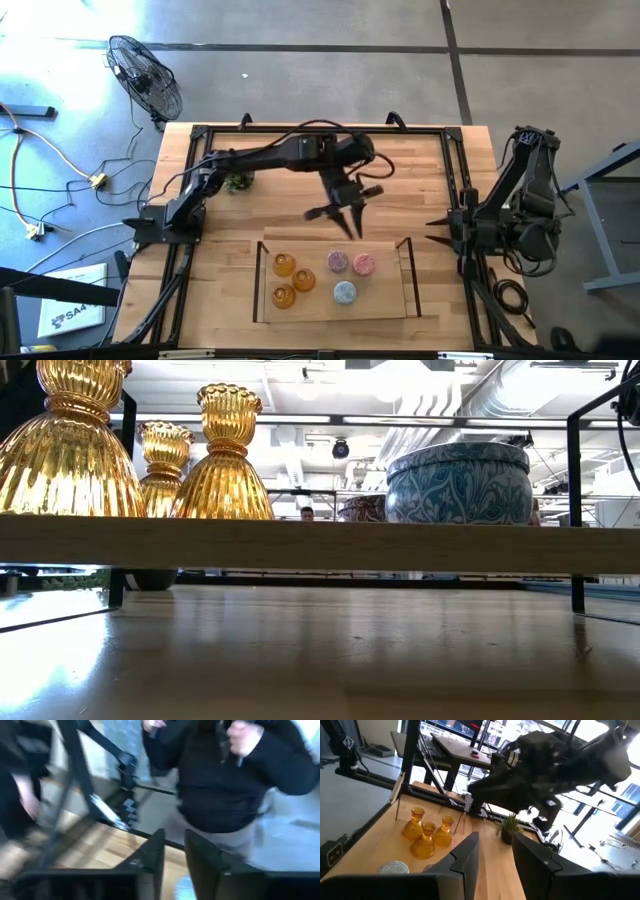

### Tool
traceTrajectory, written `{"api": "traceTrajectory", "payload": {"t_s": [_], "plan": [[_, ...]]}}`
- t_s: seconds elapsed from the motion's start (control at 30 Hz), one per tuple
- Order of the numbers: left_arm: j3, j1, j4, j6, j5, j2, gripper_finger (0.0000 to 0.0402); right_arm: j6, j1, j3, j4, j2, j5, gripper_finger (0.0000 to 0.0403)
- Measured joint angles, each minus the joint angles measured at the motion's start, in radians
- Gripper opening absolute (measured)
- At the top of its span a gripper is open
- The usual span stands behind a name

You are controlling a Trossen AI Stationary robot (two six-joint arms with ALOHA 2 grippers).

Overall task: Pick & Place candle stick holders
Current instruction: Return to Home Position

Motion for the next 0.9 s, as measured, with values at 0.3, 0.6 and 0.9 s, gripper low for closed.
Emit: {"api": "traceTrajectory", "payload": {"t_s": [0.3, 0.6, 0.9], "plan": [[0.001, -0.021, 0.396, -0.137, -0.510, -0.020, 0.0003, -0.040, 0.000, 0.000, 0.021, -0.029, 0.000, 0.0112], [0.000, -0.010, 0.347, -0.135, -0.560, -0.018, 0.0001, -0.042, 0.000, 0.000, 0.037, -0.031, 0.005, 0.0112], [0.000, 0.098, 0.133, -0.053, -0.176, -0.018, 0.0000, -0.100, -0.009, 0.000, 0.036, -0.038, 0.023, 0.0112]]}}
